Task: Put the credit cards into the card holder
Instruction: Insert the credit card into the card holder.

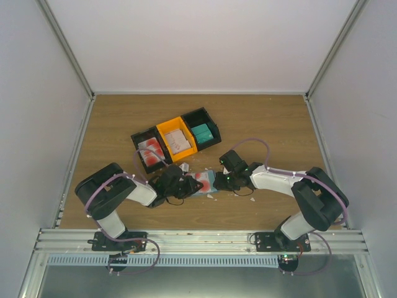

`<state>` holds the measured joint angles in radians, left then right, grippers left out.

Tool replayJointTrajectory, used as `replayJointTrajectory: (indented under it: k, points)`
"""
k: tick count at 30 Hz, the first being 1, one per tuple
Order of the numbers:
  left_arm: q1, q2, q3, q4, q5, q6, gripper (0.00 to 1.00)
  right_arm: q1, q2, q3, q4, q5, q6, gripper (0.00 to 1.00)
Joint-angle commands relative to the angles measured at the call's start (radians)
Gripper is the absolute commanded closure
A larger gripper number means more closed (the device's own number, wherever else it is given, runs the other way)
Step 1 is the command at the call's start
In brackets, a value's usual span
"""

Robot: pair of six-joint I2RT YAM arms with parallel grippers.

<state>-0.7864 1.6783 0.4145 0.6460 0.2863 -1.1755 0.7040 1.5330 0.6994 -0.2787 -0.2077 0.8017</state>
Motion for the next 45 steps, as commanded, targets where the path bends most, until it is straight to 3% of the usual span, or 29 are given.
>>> replayJointTrajectory:
  k: [1,6,16,27,37,45]
  points:
    - [-0.016,-0.005,-0.006,-0.165,0.058,0.065,0.86,0.025,0.049,-0.041,-0.072,0.014,0.002,0.76]
    - [-0.006,-0.073,0.001,-0.258,0.036,0.096,0.75,0.025,0.053,-0.044,-0.073,0.025,0.001,0.83]
    - [0.009,-0.182,0.018,-0.446,-0.016,0.113,0.62,0.024,0.056,-0.043,-0.074,0.033,-0.012,0.95]
    - [0.027,-0.249,0.071,-0.592,-0.013,0.172,0.45,0.025,0.017,-0.060,-0.056,0.031,-0.003,0.96]
    - [0.036,-0.320,0.162,-0.858,-0.040,0.228,0.23,0.025,-0.112,-0.070,-0.016,0.043,-0.029,0.75]
    - [0.027,-0.361,0.214,-0.953,-0.122,0.237,0.21,0.025,-0.108,-0.046,-0.008,0.043,-0.043,0.70]
